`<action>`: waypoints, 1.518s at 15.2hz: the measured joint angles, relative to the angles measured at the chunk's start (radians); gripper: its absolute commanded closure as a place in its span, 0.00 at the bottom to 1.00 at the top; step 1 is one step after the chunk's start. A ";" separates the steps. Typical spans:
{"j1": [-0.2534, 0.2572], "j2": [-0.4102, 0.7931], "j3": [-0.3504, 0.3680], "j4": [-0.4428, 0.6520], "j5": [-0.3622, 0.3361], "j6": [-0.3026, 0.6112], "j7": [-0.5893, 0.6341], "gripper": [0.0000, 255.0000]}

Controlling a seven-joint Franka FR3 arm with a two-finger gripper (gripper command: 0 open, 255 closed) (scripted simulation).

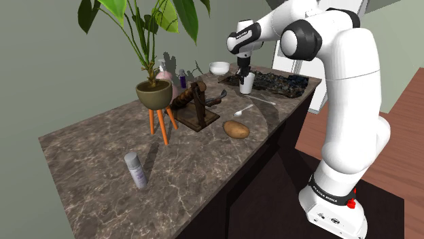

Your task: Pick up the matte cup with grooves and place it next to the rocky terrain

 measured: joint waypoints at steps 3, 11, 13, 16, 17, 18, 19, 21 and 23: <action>-0.001 0.009 0.002 -0.026 0.004 0.035 -0.003 1.00; -0.003 0.035 0.007 -0.063 0.012 0.097 -0.003 1.00; -0.003 0.035 0.007 -0.063 0.013 0.098 -0.003 1.00; -0.003 0.035 0.007 -0.063 0.013 0.098 -0.003 0.00; -0.003 0.035 0.007 -0.063 0.013 0.098 -0.003 0.00; -0.003 0.035 0.007 -0.063 0.013 0.098 -0.003 0.00; -0.003 0.035 0.007 -0.063 0.013 0.098 -0.003 0.00; -0.003 0.035 0.007 -0.063 0.013 0.098 -0.003 0.00; 0.002 0.015 0.004 -0.047 0.005 0.063 0.002 0.00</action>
